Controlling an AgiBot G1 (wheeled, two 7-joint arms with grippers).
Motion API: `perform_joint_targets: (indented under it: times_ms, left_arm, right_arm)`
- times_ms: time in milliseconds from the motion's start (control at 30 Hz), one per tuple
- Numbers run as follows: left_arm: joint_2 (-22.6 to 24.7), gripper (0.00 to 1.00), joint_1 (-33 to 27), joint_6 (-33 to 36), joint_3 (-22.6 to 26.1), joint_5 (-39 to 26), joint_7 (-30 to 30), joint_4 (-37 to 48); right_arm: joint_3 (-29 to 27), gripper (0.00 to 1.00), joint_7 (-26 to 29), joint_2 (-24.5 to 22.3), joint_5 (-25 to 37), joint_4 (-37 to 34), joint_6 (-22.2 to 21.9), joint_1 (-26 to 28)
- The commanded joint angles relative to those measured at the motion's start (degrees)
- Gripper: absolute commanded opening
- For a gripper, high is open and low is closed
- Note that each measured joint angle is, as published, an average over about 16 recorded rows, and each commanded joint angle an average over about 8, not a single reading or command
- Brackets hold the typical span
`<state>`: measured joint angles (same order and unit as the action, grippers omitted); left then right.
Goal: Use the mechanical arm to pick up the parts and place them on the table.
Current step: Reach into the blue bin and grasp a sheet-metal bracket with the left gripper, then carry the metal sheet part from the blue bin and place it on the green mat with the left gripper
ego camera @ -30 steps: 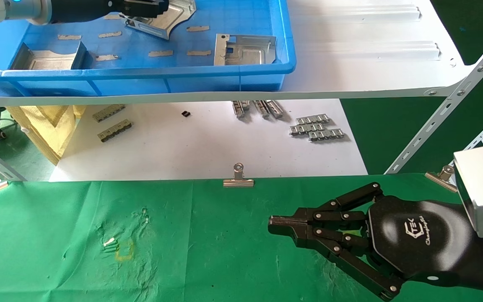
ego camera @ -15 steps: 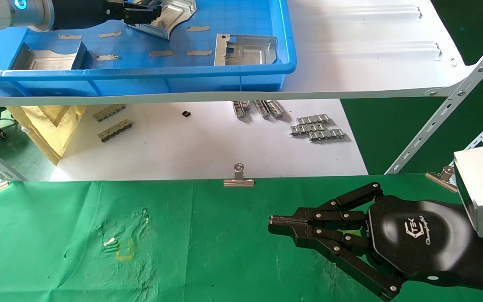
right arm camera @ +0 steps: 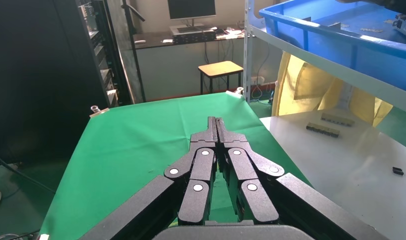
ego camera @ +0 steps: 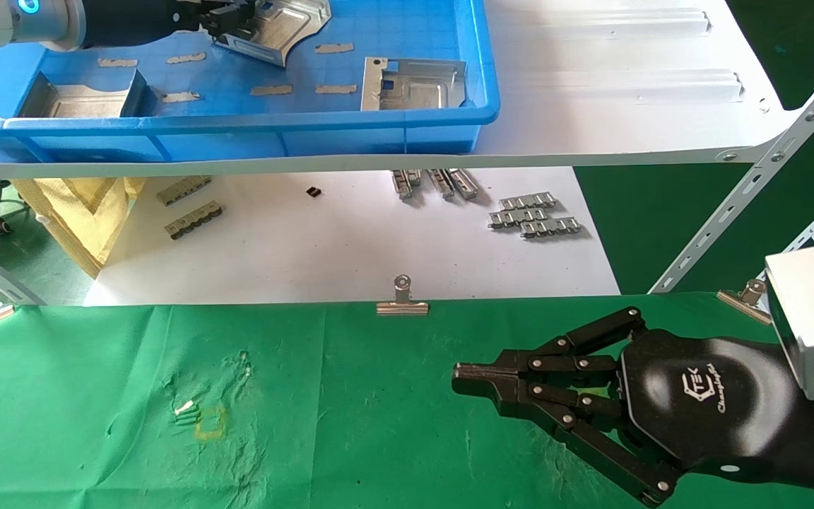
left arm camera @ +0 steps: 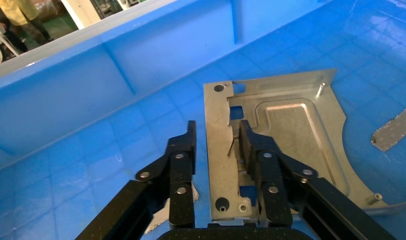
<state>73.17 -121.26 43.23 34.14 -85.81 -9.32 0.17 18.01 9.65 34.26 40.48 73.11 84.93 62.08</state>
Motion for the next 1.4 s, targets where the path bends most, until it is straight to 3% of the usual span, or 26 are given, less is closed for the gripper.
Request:
perform_joint_targets:
  times_ms: [33, 133, 233, 400, 533, 1067, 1267, 1400]
  left_arm:
    - [0.0, 0.00, 0.0, -0.2, 0.0, 0.0, 0.0, -0.1]
    - [-0.1, 0.00, 0.0, -0.1, 0.0, 0.0, 0.0, -0.1]
    - [-0.2, 0.00, -0.1, -0.1, -0.2, 0.3, 0.0, -0.3]
    - [-0.8, 0.00, -0.6, 1.3, -1.1, 1.6, 0.8, -1.4]
    - [-2.7, 0.00, -1.0, 6.4, -2.2, 3.2, 2.7, -2.8]
    - [-15.5, 0.00, 0.7, 44.5, -6.0, 10.5, 19.7, -9.4]
    - [-18.8, 0.00, 3.2, 48.5, -5.7, 13.1, 24.8, -13.1]
    - [-22.5, 0.00, 7.5, 49.1, -4.0, 17.9, 27.4, -21.3]
  right_arm:
    - [0.0, 0.55, 0.0, 0.0, 0.0, 0.0, 0.0, 0.0]
    - [0.0, 0.86, 0.0, 0.0, 0.0, 0.0, 0.0, 0.0]
    - [0.0, 0.99, 0.0, 0.0, 0.0, 0.0, 0.0, 0.0]
    - [0.0, 1.00, 0.0, 0.0, 0.0, 0.0, 0.0, 0.0]
    - [0.0, 1.00, 0.0, 0.0, 0.0, 0.0, 0.0, 0.0]
    - [0.1, 1.00, 0.0, 0.0, 0.0, 0.0, 0.0, 0.0]
    - [0.1, 1.00, 0.0, 0.0, -0.1, 0.0, 0.0, 0.0]
    - [0.1, 1.00, 0.0, 0.0, -0.1, 0.0, 0.0, 0.0]
